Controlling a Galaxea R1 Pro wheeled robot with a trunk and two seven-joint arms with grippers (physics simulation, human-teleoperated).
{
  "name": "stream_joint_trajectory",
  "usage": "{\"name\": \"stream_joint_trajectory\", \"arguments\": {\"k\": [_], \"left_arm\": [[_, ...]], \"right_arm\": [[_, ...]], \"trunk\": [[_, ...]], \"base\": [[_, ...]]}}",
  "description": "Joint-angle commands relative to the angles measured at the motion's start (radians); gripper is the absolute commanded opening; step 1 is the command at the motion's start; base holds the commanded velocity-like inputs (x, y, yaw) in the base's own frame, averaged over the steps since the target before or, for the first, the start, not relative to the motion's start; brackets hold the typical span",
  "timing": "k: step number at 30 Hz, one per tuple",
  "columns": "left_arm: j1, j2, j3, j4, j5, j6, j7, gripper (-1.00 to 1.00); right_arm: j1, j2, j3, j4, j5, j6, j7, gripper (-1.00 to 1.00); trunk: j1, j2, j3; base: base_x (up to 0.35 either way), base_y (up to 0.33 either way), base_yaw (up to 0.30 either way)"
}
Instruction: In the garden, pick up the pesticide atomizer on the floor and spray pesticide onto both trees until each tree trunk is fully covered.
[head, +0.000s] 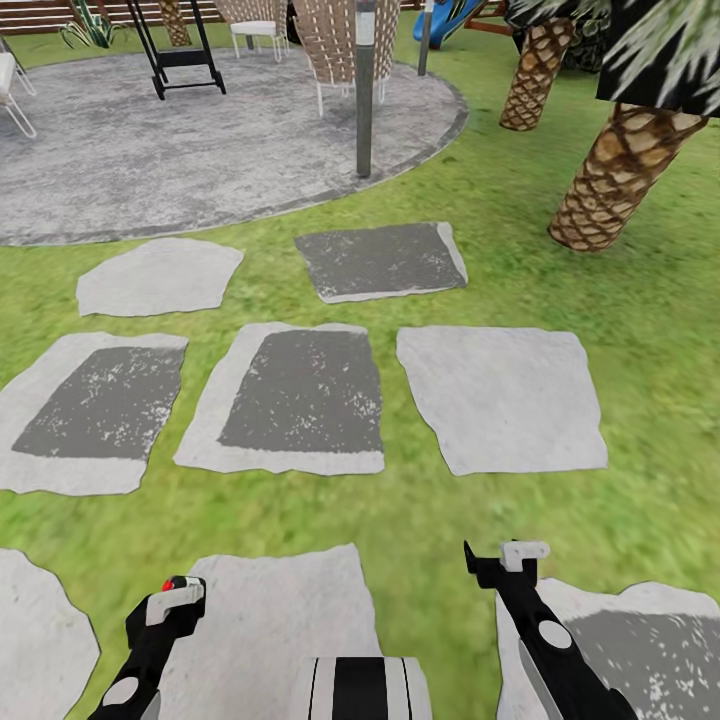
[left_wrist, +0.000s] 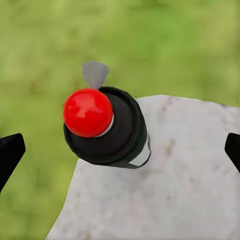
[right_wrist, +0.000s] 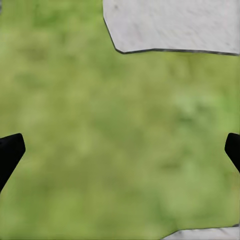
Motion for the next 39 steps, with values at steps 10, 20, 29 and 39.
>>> {"name": "stream_joint_trajectory", "arguments": {"k": [10,20,29,39], "left_arm": [[0.001,0.001,0.000,-0.001,0.000,0.000,0.000,1.00],[0.001,0.001,0.002,-0.002,0.000,0.000,0.000,1.00],[0.001,0.001,0.004,-0.002,0.000,0.001,0.000,1.00],[0.001,0.001,0.006,-0.001,0.000,0.002,0.000,1.00]], "right_arm": [[0.000,0.000,0.000,-0.001,0.000,0.000,0.000,1.00],[0.000,0.000,0.000,-0.003,-0.001,0.000,0.000,1.00],[0.000,0.000,0.000,-0.001,-0.001,0.000,0.000,1.00],[0.000,0.000,0.000,0.000,0.000,-0.001,0.000,1.00]], "trunk": [[0.001,0.000,-0.008],[0.003,-0.001,-0.031],[0.004,-0.002,-0.046],[0.004,-0.002,-0.047]], "base": [[0.000,0.000,0.001],[0.000,0.000,0.083],[0.000,0.000,0.063],[0.012,0.000,0.026]]}}
